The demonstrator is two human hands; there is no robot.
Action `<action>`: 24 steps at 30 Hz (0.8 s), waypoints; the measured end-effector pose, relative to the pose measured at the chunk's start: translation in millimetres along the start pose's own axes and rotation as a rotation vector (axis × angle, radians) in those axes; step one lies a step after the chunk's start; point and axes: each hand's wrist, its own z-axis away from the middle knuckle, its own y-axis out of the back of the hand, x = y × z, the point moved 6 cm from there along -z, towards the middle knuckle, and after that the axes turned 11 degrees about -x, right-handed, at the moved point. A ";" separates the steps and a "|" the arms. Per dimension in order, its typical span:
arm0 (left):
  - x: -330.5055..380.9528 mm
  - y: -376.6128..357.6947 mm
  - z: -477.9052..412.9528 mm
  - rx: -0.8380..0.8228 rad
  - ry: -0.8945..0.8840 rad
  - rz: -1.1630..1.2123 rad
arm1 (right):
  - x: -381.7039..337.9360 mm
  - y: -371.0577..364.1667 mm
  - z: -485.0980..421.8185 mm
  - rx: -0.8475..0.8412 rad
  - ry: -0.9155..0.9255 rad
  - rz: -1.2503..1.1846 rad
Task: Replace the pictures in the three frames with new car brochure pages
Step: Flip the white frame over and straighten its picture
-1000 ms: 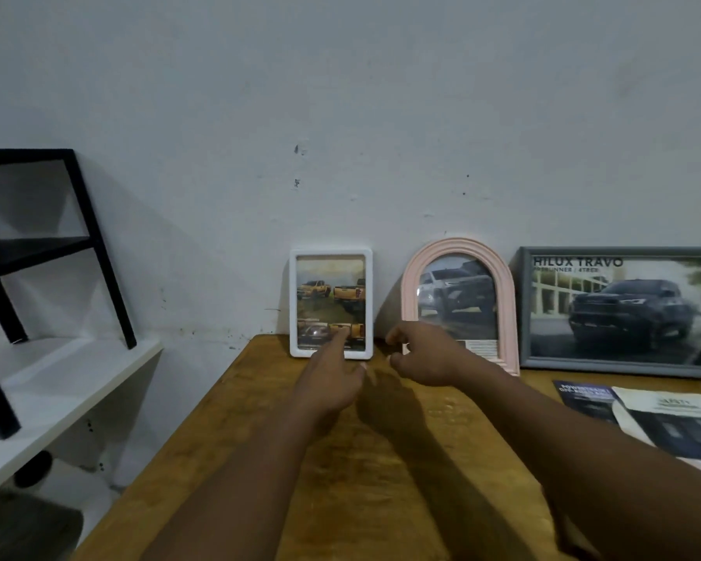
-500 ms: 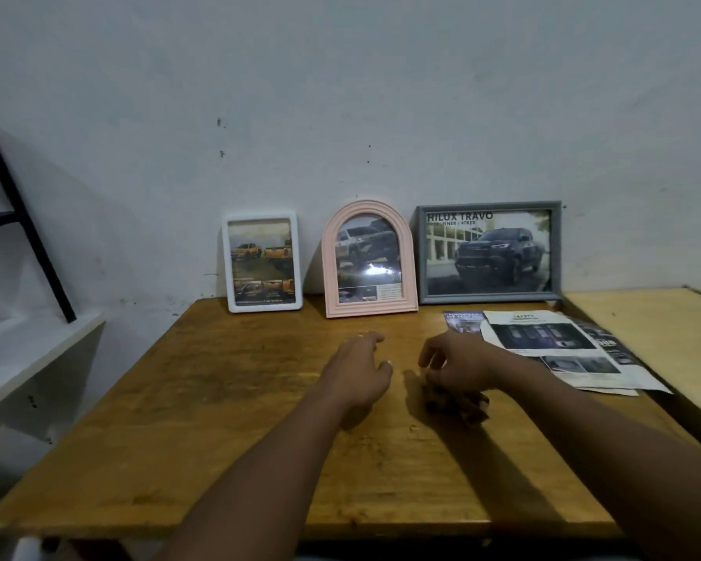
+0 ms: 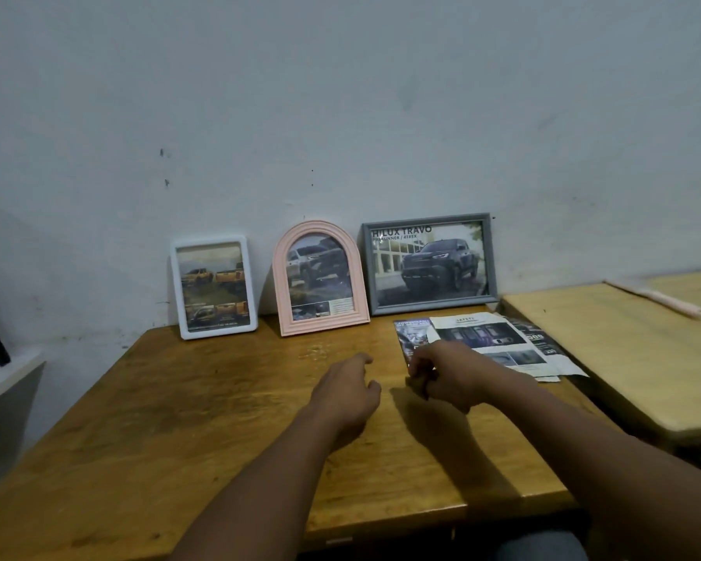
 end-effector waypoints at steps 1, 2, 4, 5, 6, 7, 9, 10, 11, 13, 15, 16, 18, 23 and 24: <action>8.6 -4.1 -1.6 0.002 -0.017 -0.006 | 7.9 3.6 8.1 0.012 -0.016 -0.002; 18.1 -9.5 -3.0 -0.002 -0.038 -0.015 | 16.0 6.7 17.2 0.024 -0.032 -0.001; 36.3 -22.8 -3.6 -0.020 -0.082 -0.034 | 32.1 9.9 33.9 0.040 -0.068 0.006; 43.4 -30.1 -2.0 -0.030 -0.101 -0.051 | 39.5 8.5 41.4 0.042 -0.086 0.007; 49.0 -36.5 -0.6 -0.037 -0.116 -0.073 | 46.5 6.7 48.3 0.043 -0.104 0.007; 52.8 -42.2 0.4 -0.040 -0.126 -0.100 | 53.3 5.0 54.4 0.043 -0.121 0.003; 56.8 -51.7 2.5 -0.042 -0.135 -0.155 | 65.3 -0.3 65.9 0.031 -0.146 -0.021; 57.8 -55.1 3.0 -0.043 -0.139 -0.179 | 70.7 -3.5 70.7 0.016 -0.153 -0.030; 58.6 -57.8 2.9 -0.044 -0.143 -0.199 | 75.3 -6.9 75.0 0.000 -0.160 -0.033; 59.5 -61.2 2.5 -0.044 -0.147 -0.227 | 82.0 -14.5 81.8 -0.023 -0.180 -0.024; 60.5 -63.3 2.0 -0.040 -0.150 -0.240 | 85.3 -22.4 83.1 -0.012 -0.174 -0.017; 61.3 -63.9 1.4 -0.037 -0.153 -0.246 | 85.5 -25.1 82.7 -0.007 -0.165 -0.017; 63.1 -65.0 0.0 -0.032 -0.160 -0.262 | 86.0 -27.4 81.2 -0.018 -0.151 -0.048; 70.0 -63.5 -9.4 -0.005 -0.206 -0.277 | 98.1 -6.5 78.9 0.029 -0.139 -0.239; 72.0 -62.1 -13.3 0.002 -0.213 -0.275 | 102.8 2.8 77.6 0.096 -0.150 -0.239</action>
